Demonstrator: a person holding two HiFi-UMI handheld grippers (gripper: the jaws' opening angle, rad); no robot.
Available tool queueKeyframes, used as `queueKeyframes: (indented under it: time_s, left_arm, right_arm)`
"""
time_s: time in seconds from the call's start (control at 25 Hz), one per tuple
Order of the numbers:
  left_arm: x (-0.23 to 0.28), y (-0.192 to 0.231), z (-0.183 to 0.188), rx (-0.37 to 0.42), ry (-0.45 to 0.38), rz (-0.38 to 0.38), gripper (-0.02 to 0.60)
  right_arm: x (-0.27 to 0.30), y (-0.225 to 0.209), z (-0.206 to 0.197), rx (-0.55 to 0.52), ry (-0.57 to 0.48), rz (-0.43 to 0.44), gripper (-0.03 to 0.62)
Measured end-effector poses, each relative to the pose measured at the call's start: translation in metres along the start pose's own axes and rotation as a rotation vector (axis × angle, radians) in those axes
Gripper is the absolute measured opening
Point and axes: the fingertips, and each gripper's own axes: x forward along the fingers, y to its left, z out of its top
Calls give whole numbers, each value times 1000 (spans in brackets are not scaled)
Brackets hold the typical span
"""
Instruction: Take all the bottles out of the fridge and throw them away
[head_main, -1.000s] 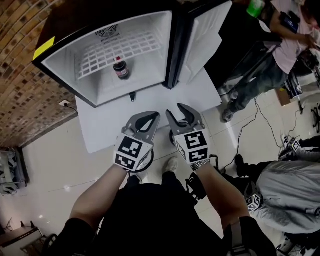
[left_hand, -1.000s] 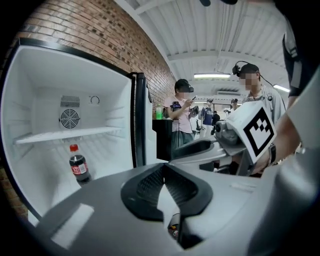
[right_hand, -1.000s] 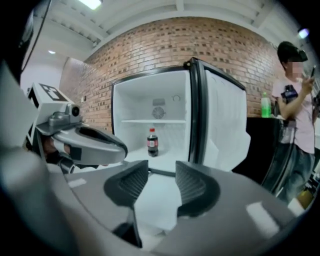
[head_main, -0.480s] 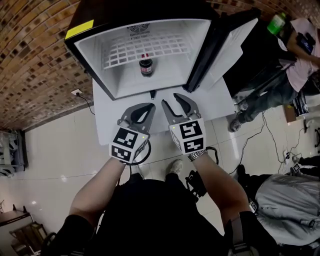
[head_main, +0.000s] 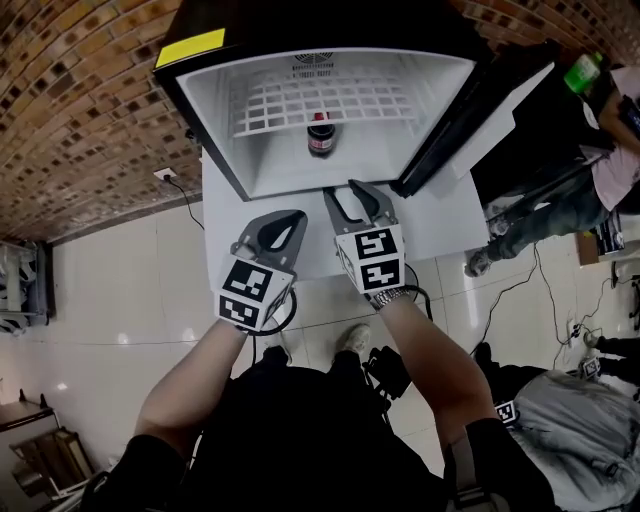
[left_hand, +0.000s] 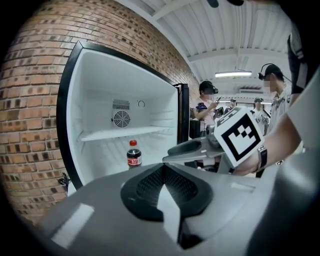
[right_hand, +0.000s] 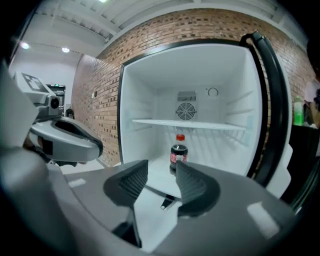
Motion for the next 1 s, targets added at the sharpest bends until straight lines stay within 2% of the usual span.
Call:
queueKeyframes:
  time_s: [0.4, 1.0]
  left_arm:
    - [4, 37, -8, -9, 23, 26, 2]
    - [13, 72, -26, -16, 65, 52, 3]
  right_arm:
    - [62, -9, -12, 9, 39, -10, 199]
    - [147, -46, -28, 23, 78, -54, 313]
